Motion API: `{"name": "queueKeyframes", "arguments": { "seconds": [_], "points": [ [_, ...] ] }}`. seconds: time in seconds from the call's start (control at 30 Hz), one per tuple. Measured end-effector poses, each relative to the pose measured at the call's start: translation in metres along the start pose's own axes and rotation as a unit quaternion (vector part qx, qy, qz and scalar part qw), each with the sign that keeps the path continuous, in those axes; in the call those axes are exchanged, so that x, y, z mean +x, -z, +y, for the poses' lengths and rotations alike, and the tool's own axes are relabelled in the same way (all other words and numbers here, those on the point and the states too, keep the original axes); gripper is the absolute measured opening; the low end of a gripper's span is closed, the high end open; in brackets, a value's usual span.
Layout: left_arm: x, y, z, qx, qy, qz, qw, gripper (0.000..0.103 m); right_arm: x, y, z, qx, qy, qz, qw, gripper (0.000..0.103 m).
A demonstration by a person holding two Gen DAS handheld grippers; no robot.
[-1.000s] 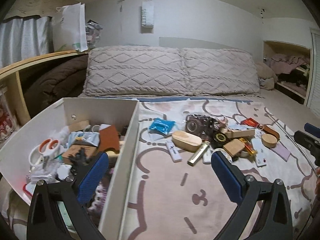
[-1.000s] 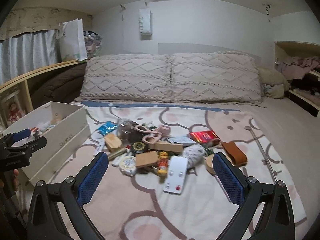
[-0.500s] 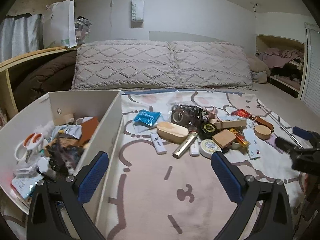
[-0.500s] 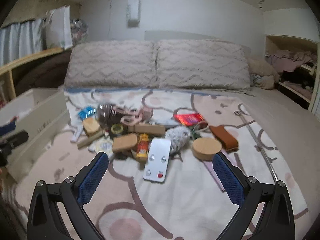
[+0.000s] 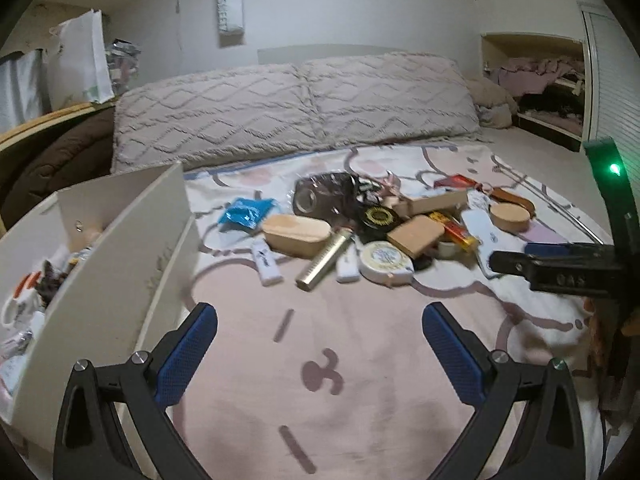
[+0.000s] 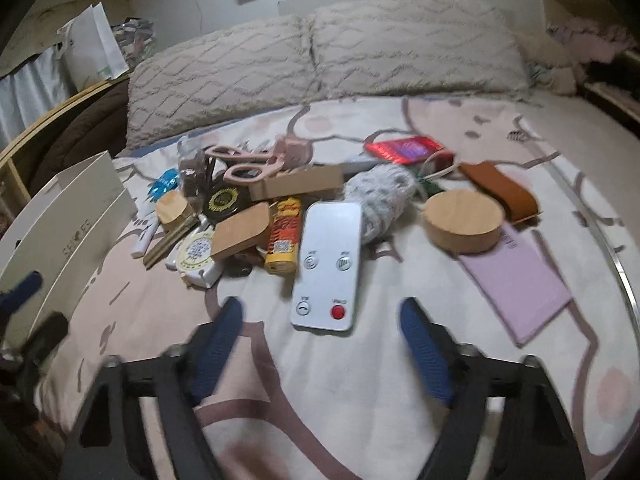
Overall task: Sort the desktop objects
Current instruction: 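Move both grippers back over the objects on the bed, then grasp the white remote control with the right gripper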
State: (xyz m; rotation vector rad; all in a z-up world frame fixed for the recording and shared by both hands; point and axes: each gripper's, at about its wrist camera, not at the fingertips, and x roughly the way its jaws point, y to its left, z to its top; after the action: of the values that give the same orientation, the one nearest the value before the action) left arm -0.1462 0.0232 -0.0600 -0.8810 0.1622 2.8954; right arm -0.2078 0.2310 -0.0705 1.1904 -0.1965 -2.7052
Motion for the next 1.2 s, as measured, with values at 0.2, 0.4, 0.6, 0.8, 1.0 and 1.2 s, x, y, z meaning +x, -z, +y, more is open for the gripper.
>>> {"name": "queueKeyframes", "arguments": {
  "seconds": [0.2, 0.4, 0.6, 0.8, 1.0, 1.2],
  "points": [
    [0.012, 0.007, -0.009, 0.006, 0.014, 0.022, 0.9997, 0.103, 0.019, -0.006, 0.005, -0.009, 0.000, 0.023, 1.000, 0.062],
    [0.025, 0.012, -0.016, 0.016, 0.026, 0.051, 0.9983, 0.103, 0.029, -0.005, 0.005, -0.018, 0.019, 0.021, 0.999, 0.042],
    [0.043, 0.017, -0.021, 0.025, 0.042, 0.093, 0.9944, 0.103, 0.018, 0.001, 0.002, -0.016, 0.001, 0.010, 1.000, 0.042],
    [0.057, 0.022, -0.017, 0.012, 0.060, 0.133, 0.9892, 0.103, 0.002, 0.017, 0.001, -0.010, -0.011, 0.020, 1.000, 0.042],
    [0.059, 0.024, -0.015, 0.005, 0.070, 0.145, 0.9869, 0.103, -0.014, 0.037, 0.002, -0.005, -0.022, 0.020, 1.000, 0.041],
    [0.065, 0.014, -0.020, 0.009, 0.100, 0.156, 0.9826, 0.102, -0.035, 0.064, 0.009, -0.020, -0.038, 0.021, 0.999, 0.041]
  ]
}}
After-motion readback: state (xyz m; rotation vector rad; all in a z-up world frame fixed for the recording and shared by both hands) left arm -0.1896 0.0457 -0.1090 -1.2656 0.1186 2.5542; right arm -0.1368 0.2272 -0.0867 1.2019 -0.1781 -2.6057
